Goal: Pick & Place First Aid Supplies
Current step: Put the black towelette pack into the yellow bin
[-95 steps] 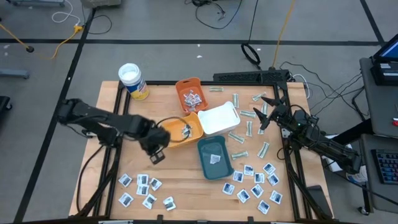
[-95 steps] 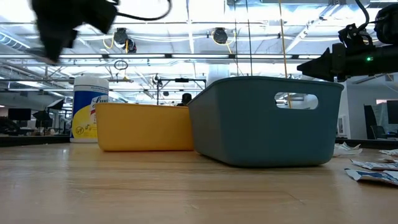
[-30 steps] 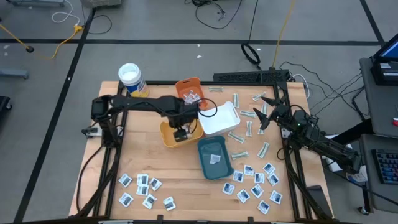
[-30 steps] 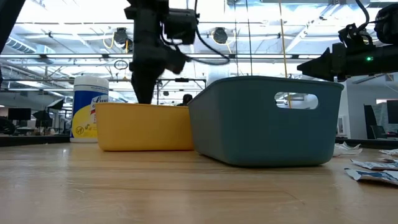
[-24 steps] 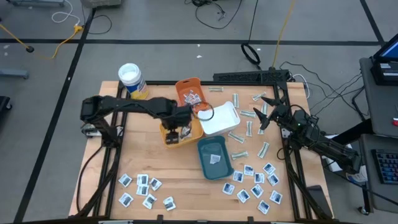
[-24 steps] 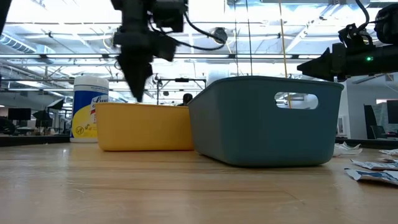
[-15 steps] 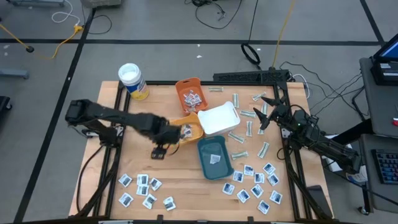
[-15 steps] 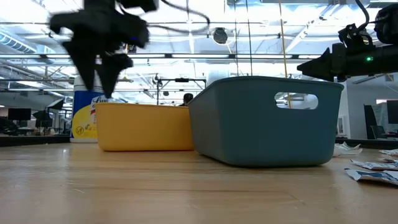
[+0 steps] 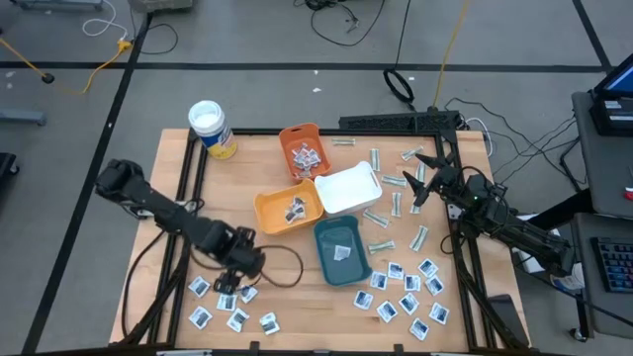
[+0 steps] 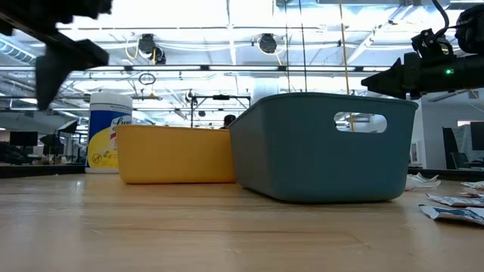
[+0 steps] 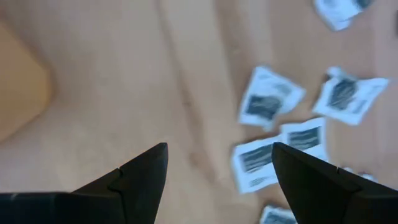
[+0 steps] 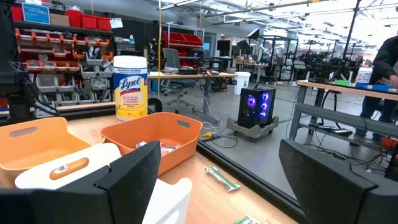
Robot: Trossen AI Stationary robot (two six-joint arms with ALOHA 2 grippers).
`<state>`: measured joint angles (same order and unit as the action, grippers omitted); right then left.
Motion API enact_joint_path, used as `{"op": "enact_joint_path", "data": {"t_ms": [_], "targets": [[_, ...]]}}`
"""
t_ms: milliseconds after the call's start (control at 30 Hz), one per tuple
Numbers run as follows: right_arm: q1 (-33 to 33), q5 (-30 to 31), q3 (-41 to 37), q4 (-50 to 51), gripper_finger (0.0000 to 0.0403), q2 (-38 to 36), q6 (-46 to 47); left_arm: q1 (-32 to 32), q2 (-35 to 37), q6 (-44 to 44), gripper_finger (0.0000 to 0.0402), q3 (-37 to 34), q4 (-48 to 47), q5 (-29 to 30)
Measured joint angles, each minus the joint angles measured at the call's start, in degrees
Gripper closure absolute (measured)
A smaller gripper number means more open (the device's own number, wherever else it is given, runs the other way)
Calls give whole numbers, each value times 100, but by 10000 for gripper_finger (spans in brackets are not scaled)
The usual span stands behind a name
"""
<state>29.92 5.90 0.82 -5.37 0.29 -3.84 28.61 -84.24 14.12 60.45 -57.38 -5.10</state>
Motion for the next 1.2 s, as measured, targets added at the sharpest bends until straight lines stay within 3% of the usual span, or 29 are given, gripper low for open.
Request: {"op": "enact_joint_path", "data": {"t_ms": [367, 1000, 1100, 1200], "targets": [[0, -1, 0, -4, 80, -1, 0, 901, -438, 797, 108, 5, 678, -274], [1, -1, 0, -1, 80, -1, -1, 874, -1815, 584, 110, 5, 1540, -221], [1, -1, 0, 0, 80, -1, 0, 873, -1856, 507, 139, 2, 1566, -171], [-1, -1, 0, -1, 80, -1, 0, 868, -1851, 548, 196, -74, 1576, -145]]}}
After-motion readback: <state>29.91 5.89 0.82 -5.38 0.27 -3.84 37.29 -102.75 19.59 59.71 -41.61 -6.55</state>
